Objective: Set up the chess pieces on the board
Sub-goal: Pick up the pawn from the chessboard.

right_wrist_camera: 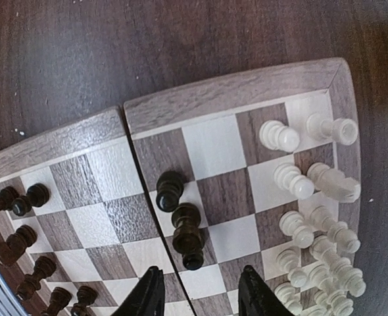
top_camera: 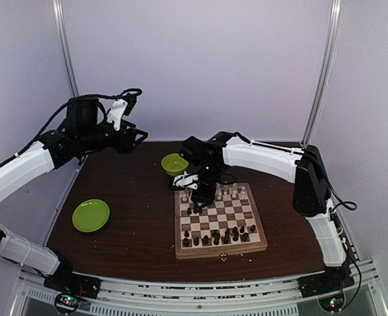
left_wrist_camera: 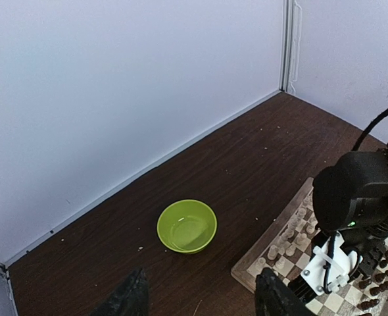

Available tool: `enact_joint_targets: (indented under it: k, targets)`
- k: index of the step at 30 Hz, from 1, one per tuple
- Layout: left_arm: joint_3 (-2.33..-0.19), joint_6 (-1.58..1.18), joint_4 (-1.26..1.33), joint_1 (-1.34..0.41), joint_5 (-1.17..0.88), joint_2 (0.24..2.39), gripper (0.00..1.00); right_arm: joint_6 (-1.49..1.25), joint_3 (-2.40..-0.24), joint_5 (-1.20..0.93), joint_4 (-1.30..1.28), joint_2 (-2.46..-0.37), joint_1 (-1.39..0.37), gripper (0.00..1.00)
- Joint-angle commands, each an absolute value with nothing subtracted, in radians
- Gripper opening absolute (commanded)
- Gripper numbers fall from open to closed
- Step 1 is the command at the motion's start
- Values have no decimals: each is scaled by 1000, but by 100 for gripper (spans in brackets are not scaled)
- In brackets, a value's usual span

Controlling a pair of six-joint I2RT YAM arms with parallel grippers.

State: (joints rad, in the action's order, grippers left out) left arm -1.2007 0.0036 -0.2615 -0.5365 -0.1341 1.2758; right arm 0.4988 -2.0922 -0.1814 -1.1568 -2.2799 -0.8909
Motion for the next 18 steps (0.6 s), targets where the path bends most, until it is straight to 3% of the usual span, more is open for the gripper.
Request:
enact_joint_targets:
  k: [1, 18]
  targets:
    - [-1226, -9, -241, -537, -150, 1287, 56, 484, -2168, -189, -1155, -2318, -887, 39]
    - [-1226, -10, -241, -537, -157, 1290, 57, 511, -2145, -212, -1190, -2332, -878, 41]
